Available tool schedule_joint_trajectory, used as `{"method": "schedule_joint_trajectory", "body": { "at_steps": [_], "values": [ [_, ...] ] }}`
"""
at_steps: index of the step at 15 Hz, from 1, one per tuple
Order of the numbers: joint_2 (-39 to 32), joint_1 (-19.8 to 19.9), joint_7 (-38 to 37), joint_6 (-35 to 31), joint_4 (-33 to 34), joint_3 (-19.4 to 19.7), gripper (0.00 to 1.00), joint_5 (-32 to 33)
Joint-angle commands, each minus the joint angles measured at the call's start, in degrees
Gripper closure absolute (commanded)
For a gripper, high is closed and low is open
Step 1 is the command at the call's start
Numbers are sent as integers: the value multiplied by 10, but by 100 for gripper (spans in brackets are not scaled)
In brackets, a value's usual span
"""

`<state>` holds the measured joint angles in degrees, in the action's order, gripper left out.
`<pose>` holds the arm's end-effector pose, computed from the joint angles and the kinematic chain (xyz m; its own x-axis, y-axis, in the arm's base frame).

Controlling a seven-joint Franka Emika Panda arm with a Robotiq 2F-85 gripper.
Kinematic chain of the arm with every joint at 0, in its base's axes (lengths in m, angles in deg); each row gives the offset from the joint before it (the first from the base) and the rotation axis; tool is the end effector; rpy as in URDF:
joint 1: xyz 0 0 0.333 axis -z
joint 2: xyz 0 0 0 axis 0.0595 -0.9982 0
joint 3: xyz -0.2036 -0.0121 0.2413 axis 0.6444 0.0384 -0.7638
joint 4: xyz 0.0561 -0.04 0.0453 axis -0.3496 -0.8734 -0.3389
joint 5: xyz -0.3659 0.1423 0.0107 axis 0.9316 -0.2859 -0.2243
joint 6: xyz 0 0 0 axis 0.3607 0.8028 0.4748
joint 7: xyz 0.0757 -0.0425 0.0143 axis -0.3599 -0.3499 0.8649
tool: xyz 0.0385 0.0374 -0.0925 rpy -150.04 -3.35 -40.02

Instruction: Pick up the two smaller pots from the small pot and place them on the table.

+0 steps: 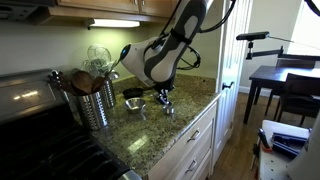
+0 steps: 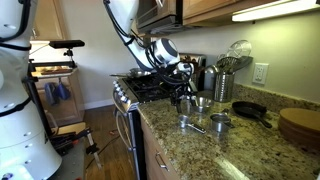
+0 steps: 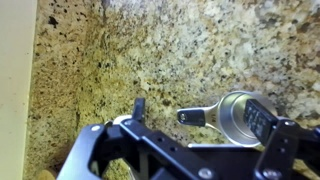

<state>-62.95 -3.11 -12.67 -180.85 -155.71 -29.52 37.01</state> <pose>0.5732 0.0033 0.2429 0.9743 0.0687 -0.2145 0.1933 -0.7437 0.6400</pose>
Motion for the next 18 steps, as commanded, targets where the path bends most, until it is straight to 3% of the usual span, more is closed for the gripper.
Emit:
{"method": "schedule_joint_trajectory", "body": {
  "at_steps": [1, 7, 11, 18],
  "values": [
    [52, 36, 30, -21, -26, 9, 0, -21],
    [58, 96, 148, -85, -11, 28, 0, -31],
    [43, 130, 243, -138, 4, 35, 0, -72],
    [34, 164, 433, -197, 28, 39, 0, -126]
  ]
}}
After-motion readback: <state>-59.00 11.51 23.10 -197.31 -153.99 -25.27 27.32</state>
